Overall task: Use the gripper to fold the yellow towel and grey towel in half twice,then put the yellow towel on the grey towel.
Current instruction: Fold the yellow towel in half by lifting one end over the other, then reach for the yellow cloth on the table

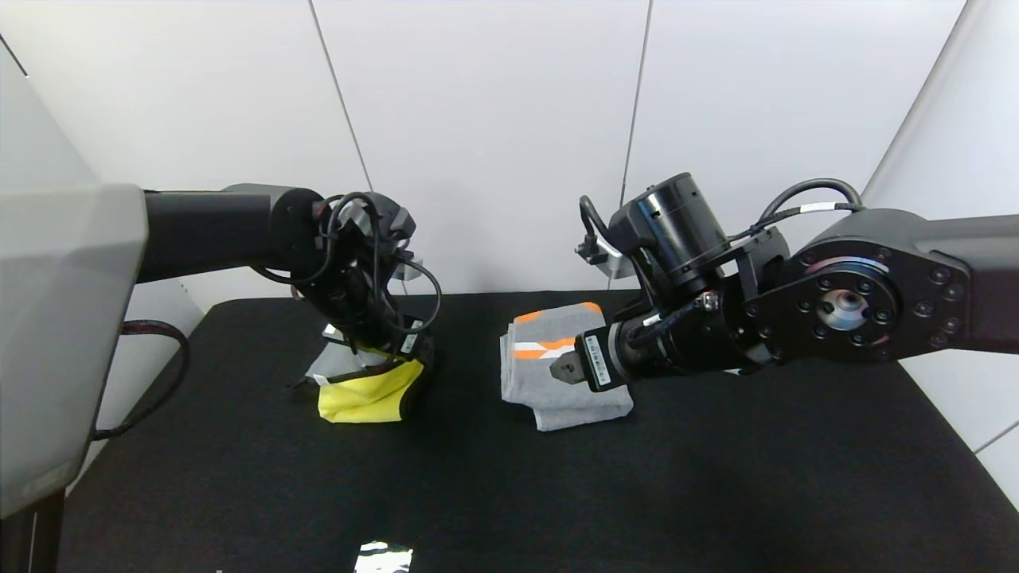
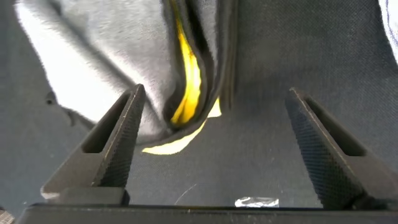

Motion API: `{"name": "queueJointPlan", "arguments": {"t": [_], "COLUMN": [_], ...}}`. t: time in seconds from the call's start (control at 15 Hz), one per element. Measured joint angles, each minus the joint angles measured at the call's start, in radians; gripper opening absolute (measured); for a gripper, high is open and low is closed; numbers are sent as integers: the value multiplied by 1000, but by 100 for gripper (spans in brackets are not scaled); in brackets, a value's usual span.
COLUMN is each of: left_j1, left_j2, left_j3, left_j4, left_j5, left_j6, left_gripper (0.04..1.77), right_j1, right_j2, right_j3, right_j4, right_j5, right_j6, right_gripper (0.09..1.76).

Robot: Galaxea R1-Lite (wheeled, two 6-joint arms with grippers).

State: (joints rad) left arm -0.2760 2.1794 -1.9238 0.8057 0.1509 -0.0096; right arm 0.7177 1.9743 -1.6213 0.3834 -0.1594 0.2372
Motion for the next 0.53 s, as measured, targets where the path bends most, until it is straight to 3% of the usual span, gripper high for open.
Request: {"name": "queueJointPlan", "arguments": {"t": [0.2,0.53], "left_j1": [22,52], "left_j2": [-35,-110], "left_j3": [17,59], "left_j4": [21,177], "left_j5": [4,5], "left_j6": [0,-69], "left_gripper": [164,168], "right_j1": [-1,-5], "right_j2": [0,1], "right_j3": [0,0], "right_j4": [0,0], "right_j5": [0,2], "right_j6": [0,0], "right_gripper": [171,171]}}
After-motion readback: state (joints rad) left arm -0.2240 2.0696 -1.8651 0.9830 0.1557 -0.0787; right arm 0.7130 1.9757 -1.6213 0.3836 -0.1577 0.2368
